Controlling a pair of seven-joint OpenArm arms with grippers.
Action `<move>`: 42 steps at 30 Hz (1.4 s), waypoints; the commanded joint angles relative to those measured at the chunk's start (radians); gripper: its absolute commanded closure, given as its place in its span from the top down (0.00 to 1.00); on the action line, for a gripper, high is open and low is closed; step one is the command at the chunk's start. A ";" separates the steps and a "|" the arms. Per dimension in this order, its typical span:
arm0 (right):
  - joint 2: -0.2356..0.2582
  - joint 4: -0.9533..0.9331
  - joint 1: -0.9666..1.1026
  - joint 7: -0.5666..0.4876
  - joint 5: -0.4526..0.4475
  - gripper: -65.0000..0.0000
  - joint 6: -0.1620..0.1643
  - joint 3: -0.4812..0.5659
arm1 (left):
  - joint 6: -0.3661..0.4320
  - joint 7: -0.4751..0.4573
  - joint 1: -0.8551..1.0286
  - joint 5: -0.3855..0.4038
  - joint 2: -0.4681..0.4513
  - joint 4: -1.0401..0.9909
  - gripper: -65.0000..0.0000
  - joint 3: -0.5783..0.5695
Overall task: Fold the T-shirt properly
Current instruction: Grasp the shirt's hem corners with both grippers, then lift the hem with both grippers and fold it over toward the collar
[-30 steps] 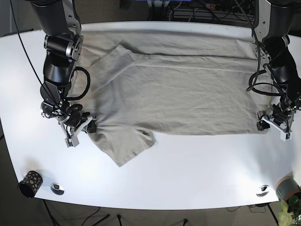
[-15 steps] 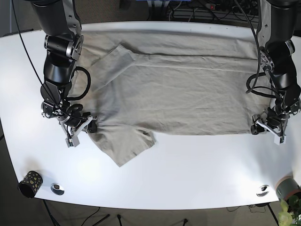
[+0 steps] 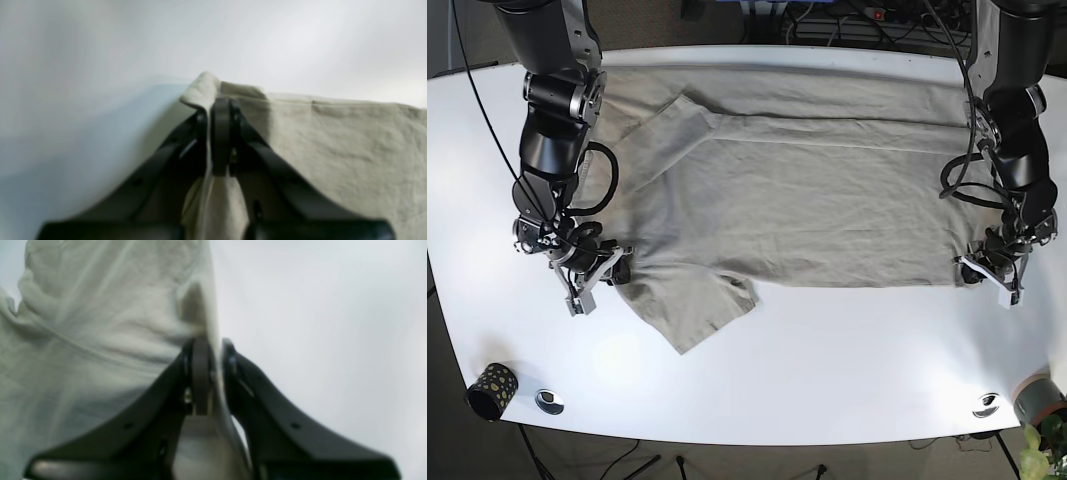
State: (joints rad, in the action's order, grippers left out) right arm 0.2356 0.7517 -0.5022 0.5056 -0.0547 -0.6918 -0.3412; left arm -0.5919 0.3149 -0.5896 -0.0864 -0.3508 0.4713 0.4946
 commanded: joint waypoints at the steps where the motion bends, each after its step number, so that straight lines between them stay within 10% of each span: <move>1: 0.011 0.061 -0.031 -0.012 -0.018 0.09 -0.006 -0.002 | -0.043 0.010 -0.016 -0.003 -0.012 0.083 0.00 0.002; 33: 0.000 0.869 0.261 0.367 -0.026 0.09 -0.006 -0.009 | -0.106 0.399 0.342 0.132 0.128 0.999 0.00 0.083; 42: -0.025 0.822 0.262 0.367 -0.023 0.12 -0.006 -0.005 | -0.106 0.415 0.389 0.168 0.128 1.050 0.00 0.083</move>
State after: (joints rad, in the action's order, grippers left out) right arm 0.1978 1.6054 -0.2043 0.8913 -0.0685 -0.6998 -0.3466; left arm -0.7002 0.7483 -0.1802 0.0650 -0.2062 1.5063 0.5762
